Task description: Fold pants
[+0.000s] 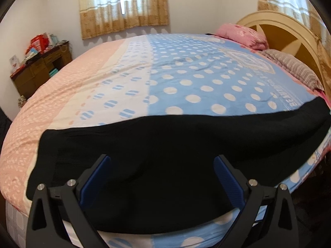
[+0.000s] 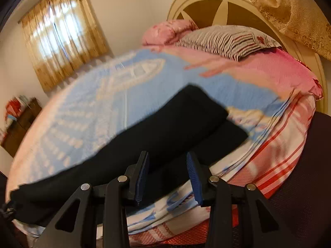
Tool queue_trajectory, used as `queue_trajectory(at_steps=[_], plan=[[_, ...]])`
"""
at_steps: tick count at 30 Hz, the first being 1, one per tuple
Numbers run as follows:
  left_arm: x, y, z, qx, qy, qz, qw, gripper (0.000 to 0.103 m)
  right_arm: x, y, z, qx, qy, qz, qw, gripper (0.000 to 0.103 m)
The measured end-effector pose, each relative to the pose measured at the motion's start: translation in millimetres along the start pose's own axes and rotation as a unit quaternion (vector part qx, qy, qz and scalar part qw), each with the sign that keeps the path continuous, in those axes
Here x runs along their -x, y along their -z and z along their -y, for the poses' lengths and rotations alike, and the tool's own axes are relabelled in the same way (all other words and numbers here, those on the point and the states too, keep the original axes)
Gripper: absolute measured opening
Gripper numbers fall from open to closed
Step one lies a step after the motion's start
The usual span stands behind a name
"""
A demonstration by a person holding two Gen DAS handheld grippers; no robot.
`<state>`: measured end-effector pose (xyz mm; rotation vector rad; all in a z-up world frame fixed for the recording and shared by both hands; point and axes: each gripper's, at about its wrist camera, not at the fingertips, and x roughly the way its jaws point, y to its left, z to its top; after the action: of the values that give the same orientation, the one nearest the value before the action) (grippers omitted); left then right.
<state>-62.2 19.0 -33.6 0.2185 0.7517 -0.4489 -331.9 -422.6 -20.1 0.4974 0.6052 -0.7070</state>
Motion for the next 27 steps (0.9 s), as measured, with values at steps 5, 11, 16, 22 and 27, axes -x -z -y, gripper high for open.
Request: queue_trajectory(at_steps=[5,11,16,22,27], plan=[[11,6,9,-0.017,0.013,0.013,0.9997,0.101,-13,-3,-7,-0.013,0.005,0.003,1.000,0.040],[12,9,2,0.002,0.007,0.009,0.9999,0.101,-22,2,-28,0.008,-0.025,-0.010,1.000,0.021],[17,10,10,-0.012,0.018,0.015,0.9997,0.101,-21,5,-25,-0.021,-0.066,-0.014,0.998,0.006],[14,15,35,-0.046,0.043,0.004,0.9980,0.101,15,1,-15,-0.063,-0.106,0.016,0.992,0.005],[12,17,55,-0.070,0.060,0.005,0.9957,0.101,24,33,-46,-0.107,-0.247,-0.019,0.963,0.015]])
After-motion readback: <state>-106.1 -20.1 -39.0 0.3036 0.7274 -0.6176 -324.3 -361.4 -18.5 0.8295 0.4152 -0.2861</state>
